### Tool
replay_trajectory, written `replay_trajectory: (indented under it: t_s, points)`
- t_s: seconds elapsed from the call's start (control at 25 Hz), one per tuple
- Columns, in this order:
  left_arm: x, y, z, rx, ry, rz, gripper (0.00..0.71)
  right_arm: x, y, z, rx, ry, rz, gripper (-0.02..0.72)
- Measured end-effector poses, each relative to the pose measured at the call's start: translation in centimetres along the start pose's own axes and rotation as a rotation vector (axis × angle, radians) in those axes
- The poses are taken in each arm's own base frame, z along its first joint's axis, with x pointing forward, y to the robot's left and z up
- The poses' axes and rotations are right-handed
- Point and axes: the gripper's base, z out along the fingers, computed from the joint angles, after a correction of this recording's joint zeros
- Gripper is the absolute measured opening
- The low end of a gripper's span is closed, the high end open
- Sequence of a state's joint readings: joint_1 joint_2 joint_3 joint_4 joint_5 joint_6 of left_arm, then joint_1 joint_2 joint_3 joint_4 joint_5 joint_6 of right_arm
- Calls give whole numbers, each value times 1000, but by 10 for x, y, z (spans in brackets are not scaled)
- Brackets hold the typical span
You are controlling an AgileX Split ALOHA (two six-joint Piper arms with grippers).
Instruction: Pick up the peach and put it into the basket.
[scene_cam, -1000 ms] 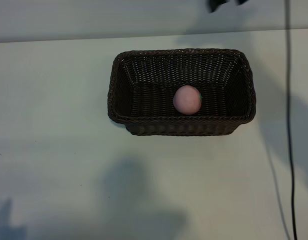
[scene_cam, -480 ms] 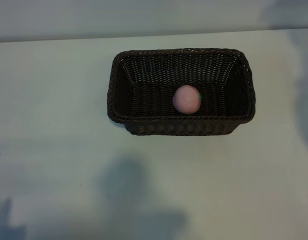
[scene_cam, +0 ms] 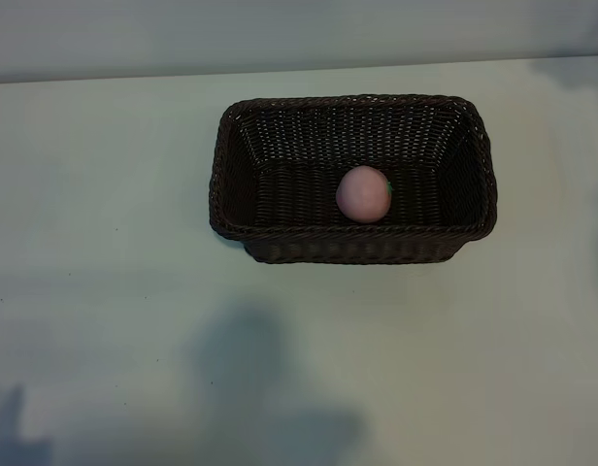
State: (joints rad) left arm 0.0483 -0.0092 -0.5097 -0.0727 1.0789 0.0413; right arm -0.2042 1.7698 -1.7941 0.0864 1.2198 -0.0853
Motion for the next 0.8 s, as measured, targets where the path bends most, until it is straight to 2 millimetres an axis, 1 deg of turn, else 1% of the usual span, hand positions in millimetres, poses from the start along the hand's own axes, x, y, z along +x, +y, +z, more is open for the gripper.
replay_trajectory:
  t_s: [0.12, 0.28, 0.36, 0.4, 0.52, 0.6, 0.68, 0.76, 0.8]
  points:
    - [0, 0, 0, 0, 0, 0, 592, 23, 6, -31, -23, -29, 2, 564]
    - [0, 0, 0, 0, 0, 0, 592, 62, 13, -79, -31, -96, -4, 564]
    - [0, 0, 0, 0, 0, 4, 592, 86, 16, -105, -26, -146, -10, 563]
    - [0, 0, 0, 0, 0, 4, 592, 97, 18, -114, -23, -162, -15, 563]
    - [0, 0, 0, 0, 0, 3, 592, 134, 22, -149, -7, -253, -27, 563]
    - [0, 0, 0, 0, 0, 3, 592, 161, 25, -173, -1, -334, -33, 563]
    - [0, 0, 0, 0, 0, 3, 592, 193, 29, -199, 5, -436, -42, 563]
    - [0, 0, 0, 0, 1, 3, 592, 220, 32, -216, 9, -513, -49, 563]
    - [0, 0, 0, 0, 1, 3, 592, 231, 32, -220, 14, -541, -52, 563]
